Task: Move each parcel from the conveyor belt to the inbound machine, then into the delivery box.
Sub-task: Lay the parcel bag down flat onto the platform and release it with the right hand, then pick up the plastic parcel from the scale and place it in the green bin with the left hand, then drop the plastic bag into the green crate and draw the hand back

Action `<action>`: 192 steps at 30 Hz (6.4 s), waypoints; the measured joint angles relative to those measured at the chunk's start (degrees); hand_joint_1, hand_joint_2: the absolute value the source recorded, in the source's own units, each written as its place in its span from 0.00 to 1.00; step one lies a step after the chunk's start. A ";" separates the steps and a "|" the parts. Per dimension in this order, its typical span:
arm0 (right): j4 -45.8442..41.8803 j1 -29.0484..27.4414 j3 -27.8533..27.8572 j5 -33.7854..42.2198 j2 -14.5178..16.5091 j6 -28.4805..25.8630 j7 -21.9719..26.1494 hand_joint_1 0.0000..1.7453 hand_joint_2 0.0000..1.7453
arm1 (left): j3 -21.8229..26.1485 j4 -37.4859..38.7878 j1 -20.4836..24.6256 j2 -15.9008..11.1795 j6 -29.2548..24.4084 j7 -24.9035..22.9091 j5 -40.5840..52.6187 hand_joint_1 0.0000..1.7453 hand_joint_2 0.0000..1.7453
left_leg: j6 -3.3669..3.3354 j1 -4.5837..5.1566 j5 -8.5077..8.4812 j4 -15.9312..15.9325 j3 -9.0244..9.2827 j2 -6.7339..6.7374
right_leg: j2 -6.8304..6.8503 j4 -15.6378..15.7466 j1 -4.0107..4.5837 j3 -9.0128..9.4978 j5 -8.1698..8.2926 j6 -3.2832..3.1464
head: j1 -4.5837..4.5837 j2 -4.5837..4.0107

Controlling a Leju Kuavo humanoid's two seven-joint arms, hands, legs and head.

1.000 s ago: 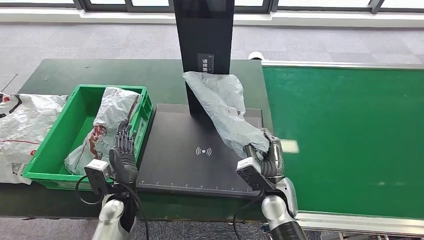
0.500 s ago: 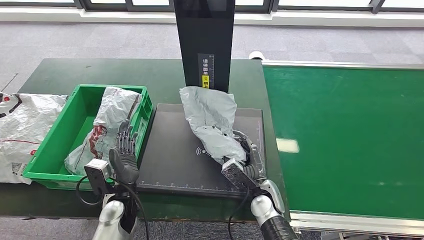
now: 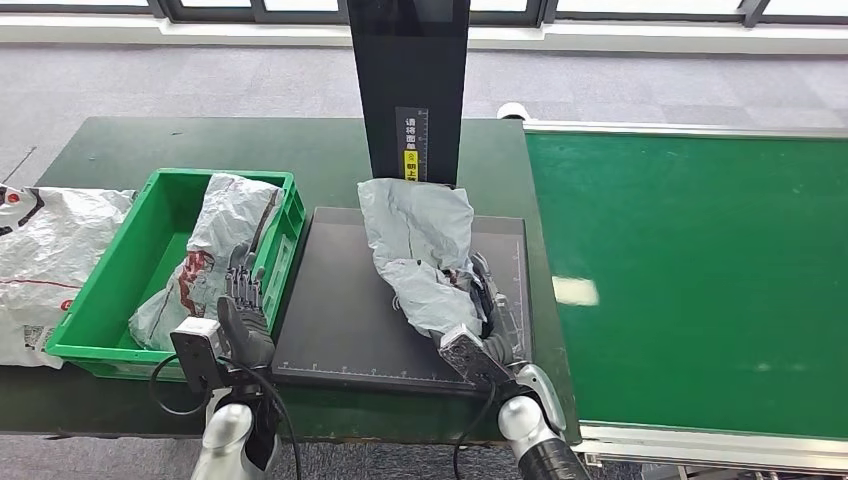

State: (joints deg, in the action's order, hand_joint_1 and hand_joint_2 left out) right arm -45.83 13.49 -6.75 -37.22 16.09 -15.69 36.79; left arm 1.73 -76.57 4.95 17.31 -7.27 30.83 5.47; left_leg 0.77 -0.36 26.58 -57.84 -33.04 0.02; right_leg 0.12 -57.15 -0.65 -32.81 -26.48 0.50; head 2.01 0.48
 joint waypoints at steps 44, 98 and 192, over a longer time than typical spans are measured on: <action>-53.39 -25.77 -6.94 7.63 -3.22 20.17 3.38 0.00 1.00 | -31.51 44.41 21.63 0.70 -9.93 -14.98 64.67 1.00 1.00 | -0.08 0.03 0.17 -0.01 0.35 -0.03 | 0.02 0.08 -0.03 0.45 -0.12 0.09 | -0.01 0.00; -52.73 -27.16 -6.28 11.54 -5.22 17.05 3.43 0.00 1.00 | 3.27 -33.48 -2.08 0.46 -32.86 9.15 47.90 1.00 1.00 | 0.02 -0.04 0.14 0.00 0.03 0.00 | 0.04 -0.01 0.03 0.07 -0.22 -0.07 | 0.00 0.00; -56.07 -28.50 0.41 7.72 -1.92 20.50 2.93 0.00 1.00 | 9.22 -13.48 -6.29 0.30 14.62 5.16 -4.21 0.00 0.00 | 0.08 -0.04 0.18 0.00 0.08 0.09 | -0.06 -0.02 0.03 0.02 -0.22 -0.15 | 0.00 0.00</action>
State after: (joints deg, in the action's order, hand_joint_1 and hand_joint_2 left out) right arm -101.90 -15.01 -6.33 -29.51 14.16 4.81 39.71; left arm 10.95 -90.05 -1.35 17.61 7.35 35.99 1.26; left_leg 0.85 -0.40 26.77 -57.84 -32.96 0.11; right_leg 0.05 -57.17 -0.62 -32.79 -26.70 0.35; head 2.01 0.48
